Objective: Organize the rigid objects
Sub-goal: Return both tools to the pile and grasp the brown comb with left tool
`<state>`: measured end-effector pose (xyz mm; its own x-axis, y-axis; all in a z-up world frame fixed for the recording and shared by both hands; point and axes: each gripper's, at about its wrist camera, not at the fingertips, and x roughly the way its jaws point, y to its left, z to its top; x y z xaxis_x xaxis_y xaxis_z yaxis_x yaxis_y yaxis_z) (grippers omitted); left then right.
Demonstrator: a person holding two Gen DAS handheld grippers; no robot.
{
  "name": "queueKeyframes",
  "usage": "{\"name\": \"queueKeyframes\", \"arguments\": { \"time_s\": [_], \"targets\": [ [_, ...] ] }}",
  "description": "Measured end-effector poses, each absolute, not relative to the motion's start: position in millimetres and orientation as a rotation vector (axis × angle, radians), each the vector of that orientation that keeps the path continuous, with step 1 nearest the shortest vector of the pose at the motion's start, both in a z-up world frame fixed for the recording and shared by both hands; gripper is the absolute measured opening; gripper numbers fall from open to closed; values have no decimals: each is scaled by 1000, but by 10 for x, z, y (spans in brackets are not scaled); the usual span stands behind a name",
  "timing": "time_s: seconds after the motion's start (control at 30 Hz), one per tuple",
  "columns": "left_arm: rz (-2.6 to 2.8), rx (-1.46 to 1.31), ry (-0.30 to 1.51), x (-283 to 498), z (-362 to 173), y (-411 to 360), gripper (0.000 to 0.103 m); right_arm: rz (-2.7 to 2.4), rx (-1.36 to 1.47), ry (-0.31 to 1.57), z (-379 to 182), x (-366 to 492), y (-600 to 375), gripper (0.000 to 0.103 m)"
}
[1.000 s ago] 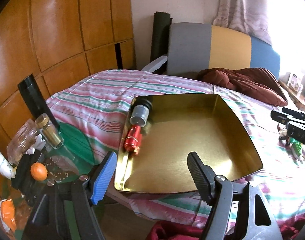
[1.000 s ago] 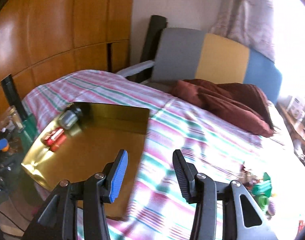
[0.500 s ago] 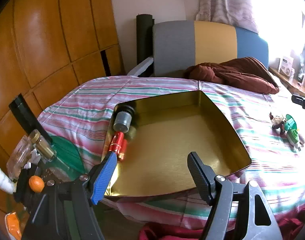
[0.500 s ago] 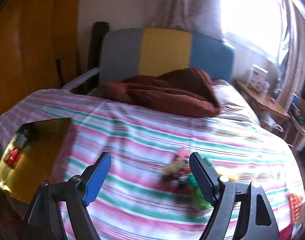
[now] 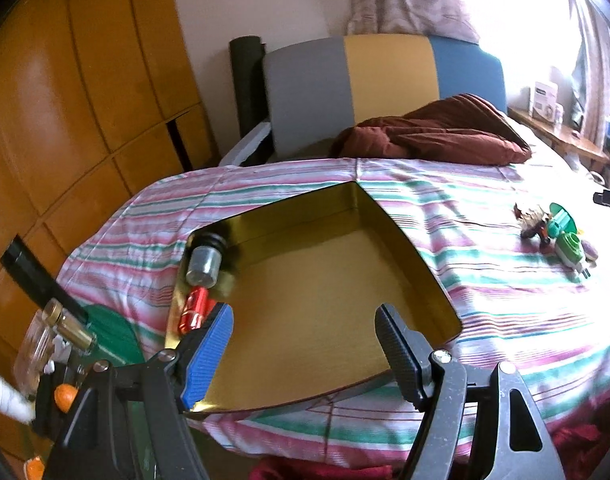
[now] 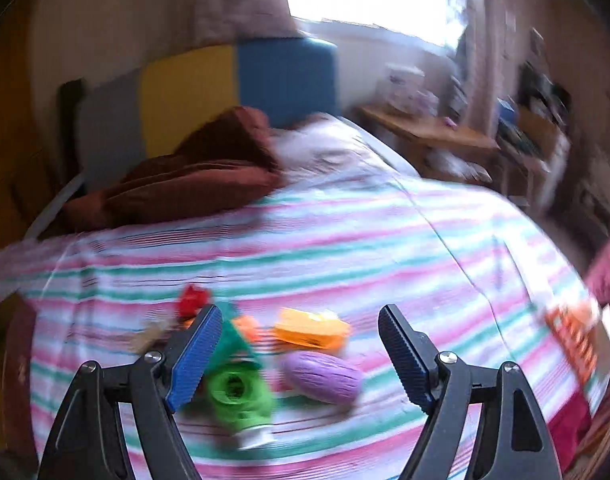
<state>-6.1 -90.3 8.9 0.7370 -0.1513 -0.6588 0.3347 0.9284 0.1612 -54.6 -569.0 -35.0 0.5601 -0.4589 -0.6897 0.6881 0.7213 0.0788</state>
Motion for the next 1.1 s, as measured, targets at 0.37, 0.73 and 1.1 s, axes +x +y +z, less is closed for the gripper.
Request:
{"name": "queueKeyframes", "arguments": {
  "time_s": [0.37, 0.73, 1.1],
  "targets": [
    [-482, 305, 755, -64, 20, -1669, 74, -637, 611, 637, -361, -761, -5992, 82],
    [-699, 333, 812, 28, -119, -2723, 73, -587, 804, 616, -476, -827, -6195, 82],
    [-824, 297, 951, 444, -401, -3618, 68, -527, 908, 647, -585, -809, -6271, 82]
  ]
}}
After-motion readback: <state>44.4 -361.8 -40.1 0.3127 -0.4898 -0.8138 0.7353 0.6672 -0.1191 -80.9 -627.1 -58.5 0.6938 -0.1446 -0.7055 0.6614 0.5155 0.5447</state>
